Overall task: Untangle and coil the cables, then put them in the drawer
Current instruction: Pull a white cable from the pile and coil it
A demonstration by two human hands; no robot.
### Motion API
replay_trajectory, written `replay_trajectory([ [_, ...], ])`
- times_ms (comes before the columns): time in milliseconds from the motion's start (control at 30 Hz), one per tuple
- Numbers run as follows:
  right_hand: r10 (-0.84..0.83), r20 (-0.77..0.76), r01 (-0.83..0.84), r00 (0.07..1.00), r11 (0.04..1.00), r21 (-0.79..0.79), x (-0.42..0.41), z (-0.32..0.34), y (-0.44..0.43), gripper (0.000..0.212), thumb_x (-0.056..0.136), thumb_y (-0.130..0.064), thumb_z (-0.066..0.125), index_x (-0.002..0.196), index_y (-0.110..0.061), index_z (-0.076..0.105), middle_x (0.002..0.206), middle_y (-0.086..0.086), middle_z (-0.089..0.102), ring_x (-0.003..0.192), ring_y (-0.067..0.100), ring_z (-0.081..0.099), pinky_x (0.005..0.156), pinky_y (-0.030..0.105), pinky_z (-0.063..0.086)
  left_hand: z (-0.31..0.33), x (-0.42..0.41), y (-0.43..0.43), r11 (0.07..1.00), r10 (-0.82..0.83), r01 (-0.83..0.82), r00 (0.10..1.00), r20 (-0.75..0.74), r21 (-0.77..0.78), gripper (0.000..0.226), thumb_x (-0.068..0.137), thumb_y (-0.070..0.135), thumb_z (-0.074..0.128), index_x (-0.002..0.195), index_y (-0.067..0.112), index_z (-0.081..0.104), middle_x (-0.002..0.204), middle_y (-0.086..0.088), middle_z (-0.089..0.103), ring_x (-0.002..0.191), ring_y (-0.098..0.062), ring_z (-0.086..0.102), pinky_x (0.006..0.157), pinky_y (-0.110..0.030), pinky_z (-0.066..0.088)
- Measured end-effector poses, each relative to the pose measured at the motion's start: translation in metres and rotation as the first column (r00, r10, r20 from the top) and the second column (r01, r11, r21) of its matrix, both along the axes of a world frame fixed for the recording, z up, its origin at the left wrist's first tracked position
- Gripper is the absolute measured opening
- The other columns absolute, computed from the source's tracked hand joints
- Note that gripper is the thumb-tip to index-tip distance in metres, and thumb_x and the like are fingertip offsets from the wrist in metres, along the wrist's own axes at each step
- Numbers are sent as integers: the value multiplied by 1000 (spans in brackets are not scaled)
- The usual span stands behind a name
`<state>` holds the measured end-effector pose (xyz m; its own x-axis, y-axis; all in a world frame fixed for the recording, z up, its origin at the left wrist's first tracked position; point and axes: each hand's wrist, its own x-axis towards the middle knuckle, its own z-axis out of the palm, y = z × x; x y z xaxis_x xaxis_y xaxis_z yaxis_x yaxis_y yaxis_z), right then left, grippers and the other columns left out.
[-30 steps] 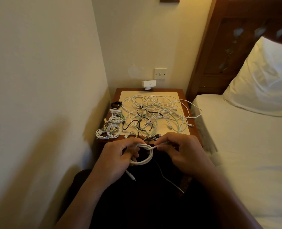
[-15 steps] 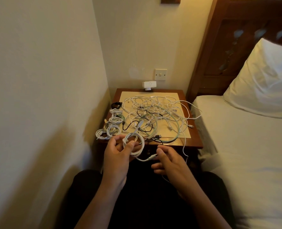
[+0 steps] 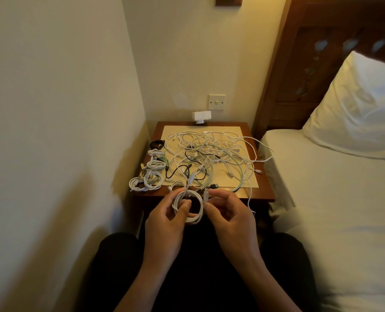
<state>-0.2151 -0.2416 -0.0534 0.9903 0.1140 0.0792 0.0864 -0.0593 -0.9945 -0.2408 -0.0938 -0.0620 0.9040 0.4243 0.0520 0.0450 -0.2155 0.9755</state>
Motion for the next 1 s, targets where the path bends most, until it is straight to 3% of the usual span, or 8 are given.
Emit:
replay_trajectory([
  [133,16,388,102,921,954,-281,1,0,-1,30,100,-16,64,129,-23,71,113,-13,68,105,1,65,83,17,57,8,-3,-5,1000,-2,3,1000,25,-28,26,104,34,54,126,39,66,95,15,77,86,-4,73,69,-25,61],
  [200,68,429,101,901,928,-359,3,-1,-2,33,101,-15,63,131,-24,70,111,-12,64,103,3,63,80,20,56,11,-4,-5,1000,22,-21,998,52,-21,23,104,34,54,122,43,66,88,12,76,78,-8,72,61,-22,57],
  [467,136,203,-32,970,894,-446,11,8,-12,29,98,-25,68,122,-40,72,106,-19,60,97,-3,59,81,17,54,6,-10,-13,999,20,-18,999,40,-48,25,103,29,58,123,38,70,96,15,76,92,-4,73,78,-35,64],
  [567,76,80,-50,994,956,-290,14,9,-15,21,91,-24,77,108,-37,76,96,-11,71,90,5,69,78,27,60,5,-12,-16,998,5,-1,998,59,-65,24,103,26,58,117,40,72,93,9,75,91,-10,73,79,-45,63],
  [667,65,-77,-76,995,986,-147,18,8,-15,28,86,-18,82,107,-30,68,90,0,72,82,16,72,74,31,63,4,-14,-16,995,-45,51,997,64,-91,27,104,21,56,118,36,73,94,4,74,91,-16,72,79,-50,63],
  [800,-10,7,12,1000,971,-239,14,4,-12,26,86,-18,81,104,-31,66,88,-4,71,77,11,68,65,20,56,6,-19,-18,976,-109,118,992,58,-181,27,103,14,57,115,30,76,96,-3,74,92,-22,73,82,-50,63],
  [933,-11,108,38,994,967,-252,9,2,-13,20,85,-22,83,94,-30,68,87,-8,70,79,11,67,68,25,58,11,-14,-9,923,-122,116,993,7,-367,17,94,25,65,104,19,77,98,-11,75,92,-26,72,89,-50,61],
  [1000,13,113,17,994,965,-260,8,4,-15,18,84,-22,84,89,-31,69,89,-8,70,81,11,68,71,29,60,13,-8,-2,879,-150,119,988,-31,-463,32,86,33,69,103,6,73,99,-15,75,85,-27,70,88,-49,58],
])
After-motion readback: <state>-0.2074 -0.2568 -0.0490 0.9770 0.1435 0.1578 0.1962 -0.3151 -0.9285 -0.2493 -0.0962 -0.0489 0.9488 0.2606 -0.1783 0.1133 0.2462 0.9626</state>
